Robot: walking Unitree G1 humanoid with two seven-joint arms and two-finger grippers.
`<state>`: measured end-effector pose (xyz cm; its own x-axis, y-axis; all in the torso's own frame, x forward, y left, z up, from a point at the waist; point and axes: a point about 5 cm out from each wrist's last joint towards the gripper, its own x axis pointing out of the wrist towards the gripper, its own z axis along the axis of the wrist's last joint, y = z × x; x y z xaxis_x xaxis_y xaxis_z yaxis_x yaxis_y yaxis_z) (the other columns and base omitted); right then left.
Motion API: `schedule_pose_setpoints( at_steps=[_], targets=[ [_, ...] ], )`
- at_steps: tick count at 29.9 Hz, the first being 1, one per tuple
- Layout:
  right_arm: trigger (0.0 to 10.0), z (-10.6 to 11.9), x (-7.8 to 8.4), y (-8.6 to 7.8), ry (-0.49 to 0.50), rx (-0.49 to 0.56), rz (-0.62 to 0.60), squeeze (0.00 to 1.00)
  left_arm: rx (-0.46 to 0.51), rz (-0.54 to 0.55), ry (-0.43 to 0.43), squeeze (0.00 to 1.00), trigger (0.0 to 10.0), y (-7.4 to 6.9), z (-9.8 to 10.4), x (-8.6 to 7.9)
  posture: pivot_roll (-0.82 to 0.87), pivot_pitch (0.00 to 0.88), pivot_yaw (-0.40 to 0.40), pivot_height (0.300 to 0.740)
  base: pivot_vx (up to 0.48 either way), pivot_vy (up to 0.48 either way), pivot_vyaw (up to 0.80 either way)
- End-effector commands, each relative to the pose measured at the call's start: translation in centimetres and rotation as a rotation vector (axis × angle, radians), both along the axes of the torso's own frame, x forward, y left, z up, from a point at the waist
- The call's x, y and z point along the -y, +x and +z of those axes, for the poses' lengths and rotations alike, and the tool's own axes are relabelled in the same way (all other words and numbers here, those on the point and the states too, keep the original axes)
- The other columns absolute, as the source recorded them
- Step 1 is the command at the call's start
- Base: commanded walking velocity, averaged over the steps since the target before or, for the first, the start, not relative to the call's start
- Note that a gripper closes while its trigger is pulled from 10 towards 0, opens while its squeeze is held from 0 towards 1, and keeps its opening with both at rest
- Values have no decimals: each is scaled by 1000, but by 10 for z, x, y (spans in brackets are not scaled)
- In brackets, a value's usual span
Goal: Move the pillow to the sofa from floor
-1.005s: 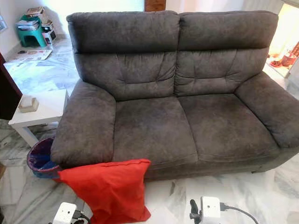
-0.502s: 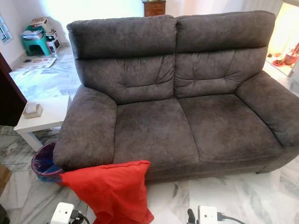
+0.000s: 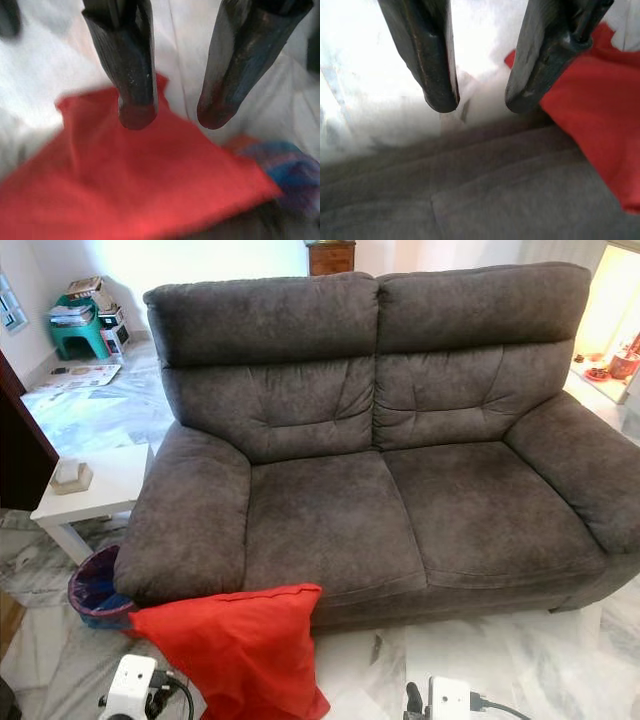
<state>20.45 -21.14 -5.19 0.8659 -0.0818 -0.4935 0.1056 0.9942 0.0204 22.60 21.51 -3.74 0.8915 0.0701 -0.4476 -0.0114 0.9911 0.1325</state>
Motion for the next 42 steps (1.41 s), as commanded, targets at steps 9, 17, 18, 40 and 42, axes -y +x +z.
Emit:
schedule_pose_setpoints(
  at_steps=[9, 17, 18, 40, 42],
  targets=[
    [10000, 27, 15, 10, -34, 238, -65, 0, 341, -20, 114, 0, 10000, -9, 43, -11, -15, 77, 48, 740, 0, 0, 0],
    [10000, 48, 22, 19, -7, 375, -107, 0, 398, -69, 140, 0, 10000, -13, 59, -10, -11, 50, 9, 740, 0, 0, 0],
    [10000, 48, 22, 19, -7, 375, -107, 0, 398, -69, 140, 0, 10000, -13, 59, -10, -11, 50, 9, 740, 0, 0, 0],
    [10000, 55, 8, 32, 14, 382, -89, 0, 371, -45, 113, 0, 10000, -8, 70, -4, -14, 59, 28, 740, 126, 0, 0],
    [10000, 54, 9, 31, 9, 376, -96, 0, 368, -48, 109, 0, 10000, -7, 71, -3, -13, 62, 30, 740, 336, 0, 0]
  ],
)
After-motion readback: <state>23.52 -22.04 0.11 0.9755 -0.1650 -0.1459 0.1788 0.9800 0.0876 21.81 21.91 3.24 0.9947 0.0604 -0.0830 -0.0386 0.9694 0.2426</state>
